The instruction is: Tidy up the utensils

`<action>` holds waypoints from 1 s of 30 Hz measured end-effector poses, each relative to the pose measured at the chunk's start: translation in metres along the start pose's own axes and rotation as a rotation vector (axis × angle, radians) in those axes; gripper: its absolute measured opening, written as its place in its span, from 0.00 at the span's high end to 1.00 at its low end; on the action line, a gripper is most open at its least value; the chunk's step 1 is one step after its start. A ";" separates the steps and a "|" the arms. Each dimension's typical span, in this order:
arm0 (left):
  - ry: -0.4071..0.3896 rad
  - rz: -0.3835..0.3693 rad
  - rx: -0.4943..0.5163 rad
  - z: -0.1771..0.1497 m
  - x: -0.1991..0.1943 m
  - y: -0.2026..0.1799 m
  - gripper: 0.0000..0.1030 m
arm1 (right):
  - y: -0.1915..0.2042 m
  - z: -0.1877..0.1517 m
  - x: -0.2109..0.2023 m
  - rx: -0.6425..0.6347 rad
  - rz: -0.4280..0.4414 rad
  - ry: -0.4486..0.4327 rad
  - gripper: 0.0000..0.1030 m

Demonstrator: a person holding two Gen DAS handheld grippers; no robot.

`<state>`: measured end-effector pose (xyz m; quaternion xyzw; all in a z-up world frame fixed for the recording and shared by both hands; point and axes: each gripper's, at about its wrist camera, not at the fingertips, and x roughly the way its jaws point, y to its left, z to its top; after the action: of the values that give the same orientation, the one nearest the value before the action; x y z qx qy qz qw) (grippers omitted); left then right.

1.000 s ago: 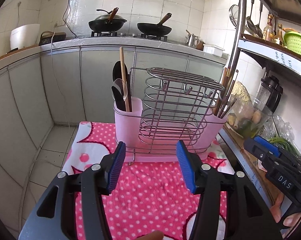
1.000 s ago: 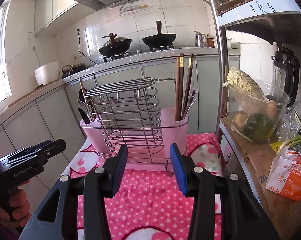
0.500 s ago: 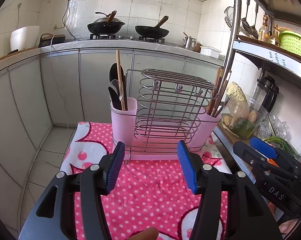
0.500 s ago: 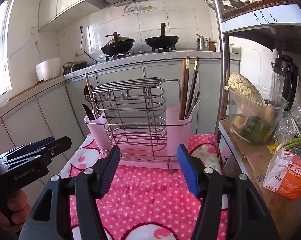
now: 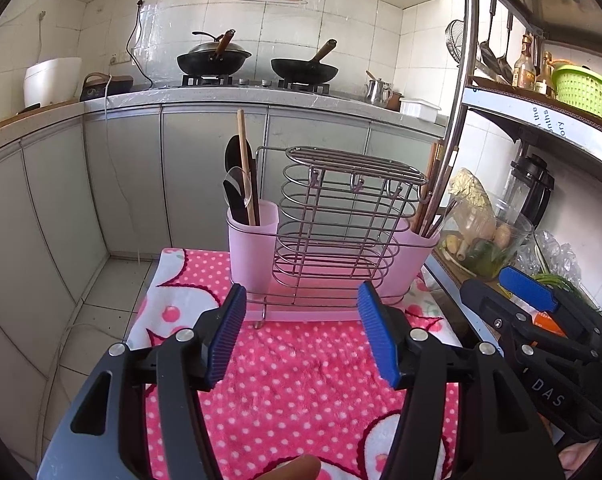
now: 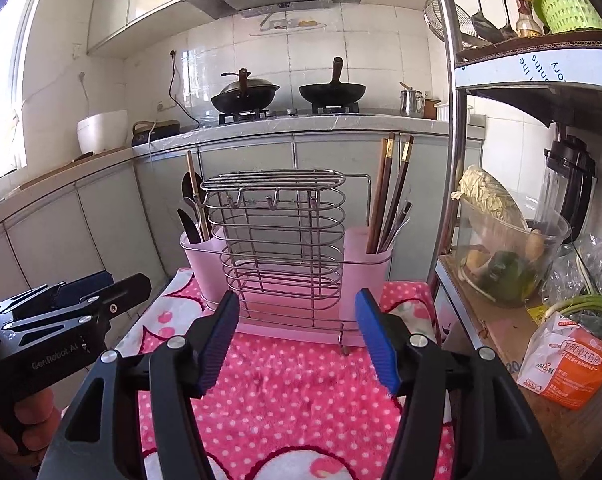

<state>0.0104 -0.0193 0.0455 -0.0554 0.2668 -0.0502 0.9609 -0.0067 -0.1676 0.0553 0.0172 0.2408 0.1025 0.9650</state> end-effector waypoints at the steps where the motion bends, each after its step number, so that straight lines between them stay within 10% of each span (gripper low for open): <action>1: -0.002 0.000 0.002 0.000 -0.001 0.000 0.42 | 0.001 0.000 -0.001 -0.001 0.000 -0.001 0.42; 30: 0.002 -0.003 0.026 -0.002 -0.001 -0.001 0.42 | 0.005 0.001 -0.001 -0.007 -0.015 0.002 0.42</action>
<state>0.0078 -0.0205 0.0444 -0.0435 0.2669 -0.0553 0.9612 -0.0082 -0.1633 0.0567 0.0121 0.2418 0.0959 0.9655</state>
